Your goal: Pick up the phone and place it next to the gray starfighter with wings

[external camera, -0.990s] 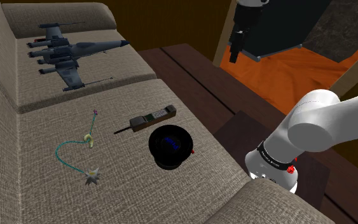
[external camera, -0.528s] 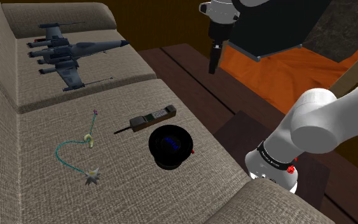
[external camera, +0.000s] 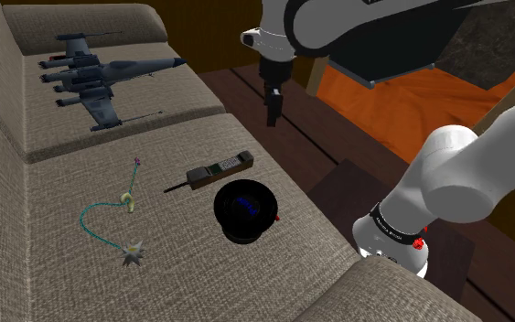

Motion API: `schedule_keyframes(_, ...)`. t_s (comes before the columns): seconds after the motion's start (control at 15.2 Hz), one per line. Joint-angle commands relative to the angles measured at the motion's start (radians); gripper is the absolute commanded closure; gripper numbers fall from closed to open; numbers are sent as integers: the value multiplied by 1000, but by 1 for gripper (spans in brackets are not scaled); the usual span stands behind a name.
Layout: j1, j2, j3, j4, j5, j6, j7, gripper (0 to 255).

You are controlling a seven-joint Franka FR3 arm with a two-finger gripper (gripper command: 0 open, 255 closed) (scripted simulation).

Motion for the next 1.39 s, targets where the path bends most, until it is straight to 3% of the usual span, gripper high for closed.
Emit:
schedule_keyframes(0.0,26,52,13,23,10,38,-40,0)
schedule_keyframes(0.86,175,341,124,121,49,273,-277,0)
schedule_keyframes(1.32,177,396,127,95,37,354,-269,0)
